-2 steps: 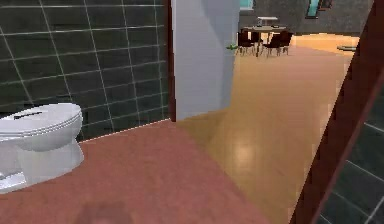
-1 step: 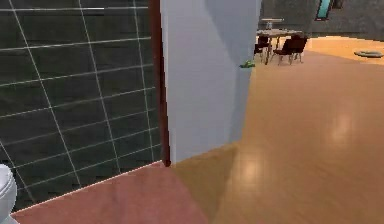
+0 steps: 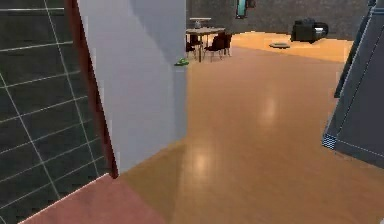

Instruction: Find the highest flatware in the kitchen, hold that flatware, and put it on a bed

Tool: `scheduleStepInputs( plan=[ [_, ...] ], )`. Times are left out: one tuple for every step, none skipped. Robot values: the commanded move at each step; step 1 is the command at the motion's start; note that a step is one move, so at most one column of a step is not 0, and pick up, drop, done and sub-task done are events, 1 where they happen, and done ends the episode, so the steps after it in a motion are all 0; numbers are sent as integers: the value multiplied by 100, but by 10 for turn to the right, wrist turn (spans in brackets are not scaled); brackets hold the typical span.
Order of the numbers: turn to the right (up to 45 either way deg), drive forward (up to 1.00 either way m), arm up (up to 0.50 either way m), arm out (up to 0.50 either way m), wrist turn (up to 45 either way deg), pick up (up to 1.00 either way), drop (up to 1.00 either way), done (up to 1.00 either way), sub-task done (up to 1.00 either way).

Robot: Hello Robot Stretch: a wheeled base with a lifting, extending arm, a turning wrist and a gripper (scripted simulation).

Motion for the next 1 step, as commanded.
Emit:
scheduleStepInputs(
  plan=[
    [0, 45, 0, 0, 0, 0, 0, 0, 0]
  ],
)
